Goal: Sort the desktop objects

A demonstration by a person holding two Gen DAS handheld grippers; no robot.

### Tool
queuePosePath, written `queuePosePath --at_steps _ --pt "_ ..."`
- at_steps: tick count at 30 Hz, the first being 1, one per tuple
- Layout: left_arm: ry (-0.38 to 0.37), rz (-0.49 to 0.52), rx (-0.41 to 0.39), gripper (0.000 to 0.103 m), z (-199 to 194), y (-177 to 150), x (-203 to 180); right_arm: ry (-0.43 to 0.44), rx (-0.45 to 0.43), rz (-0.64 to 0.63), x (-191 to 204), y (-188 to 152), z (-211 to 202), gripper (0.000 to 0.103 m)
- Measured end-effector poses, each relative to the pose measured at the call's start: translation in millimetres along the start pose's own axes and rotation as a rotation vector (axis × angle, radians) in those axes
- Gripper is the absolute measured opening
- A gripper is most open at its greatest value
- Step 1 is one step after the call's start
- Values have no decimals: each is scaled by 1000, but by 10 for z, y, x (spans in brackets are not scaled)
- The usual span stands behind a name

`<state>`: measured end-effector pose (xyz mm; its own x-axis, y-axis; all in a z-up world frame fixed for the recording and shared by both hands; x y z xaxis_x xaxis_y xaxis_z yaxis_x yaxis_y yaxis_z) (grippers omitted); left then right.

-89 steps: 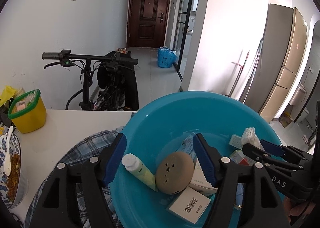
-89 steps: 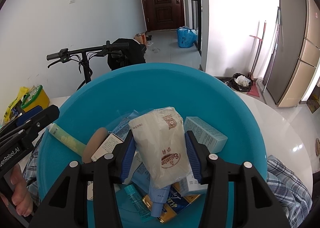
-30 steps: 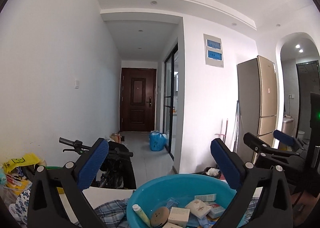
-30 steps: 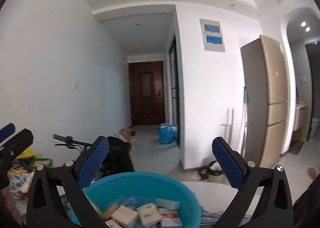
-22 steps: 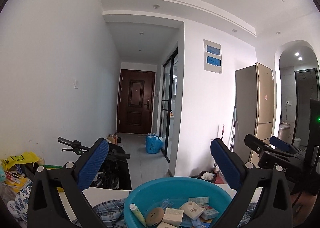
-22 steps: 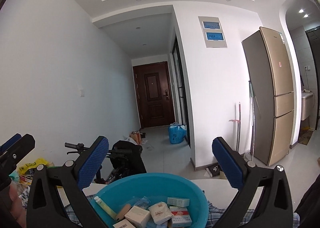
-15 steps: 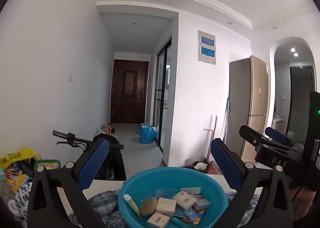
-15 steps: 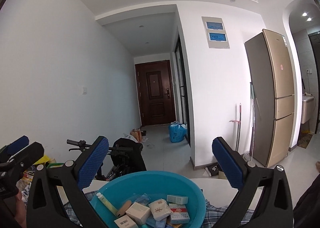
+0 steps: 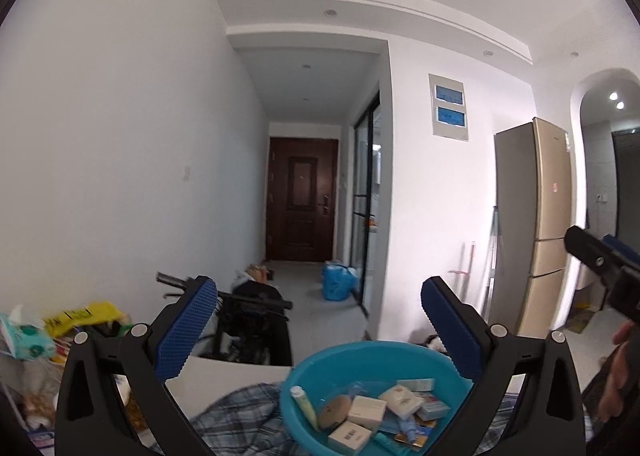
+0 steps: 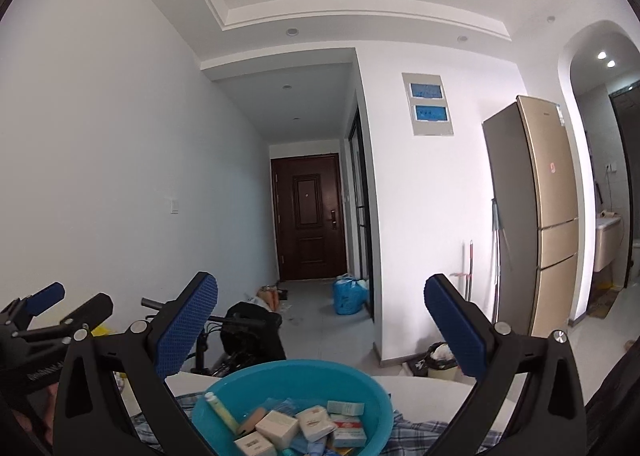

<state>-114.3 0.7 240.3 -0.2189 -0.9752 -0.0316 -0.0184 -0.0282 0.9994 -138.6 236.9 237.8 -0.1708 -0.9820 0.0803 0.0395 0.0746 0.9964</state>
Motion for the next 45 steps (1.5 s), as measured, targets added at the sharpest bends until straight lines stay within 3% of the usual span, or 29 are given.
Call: queuePosePath --at_steps 3,5,11,17,24,28,31,35,40,45 --pt "113 66 -51 103 -111 12 -47 -4 -2 -2 -36 12 -94 103" --pt "137 85 -63 103 -185 27 -68 -6 -6 -8 -45 29 -164 103" --pt "61 23 -62 103 -480 44 -97 -2 -16 -35 -30 55 -356 103" --pt "27 46 -92 103 -828 45 -218 20 4 -19 -29 -30 -453 103" --pt "-65 -79 -69 103 -1095 -124 -239 25 9 -58 -47 -148 -687 103" --pt "-136 -34 -55 103 -1186 -226 -394 31 33 -75 -61 -234 -714 103" --pt "-126 11 -71 103 -1314 -282 -478 33 51 -54 -119 -319 -743 103" --pt "-36 26 -87 103 -1446 -357 -483 40 77 -48 -142 -488 -784 103" --pt "-99 36 -82 103 -1472 -578 -499 36 108 -62 -145 -715 -795 103" --pt "-94 78 -67 103 -1376 -920 -568 -12 95 -96 -149 -903 -866 103"
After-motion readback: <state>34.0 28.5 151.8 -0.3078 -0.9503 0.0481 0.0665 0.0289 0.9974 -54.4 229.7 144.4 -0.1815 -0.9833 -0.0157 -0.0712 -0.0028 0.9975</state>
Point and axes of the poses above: each gripper's, at about its wrist camera, not at the fingertips, and z roughly the way its jaws point, x to its left, y to its top, the point moved 5 cm from there along z, roughly the way its jaws point, and after that the axes turned 11 degrees about -y, right-handed, at the moved point
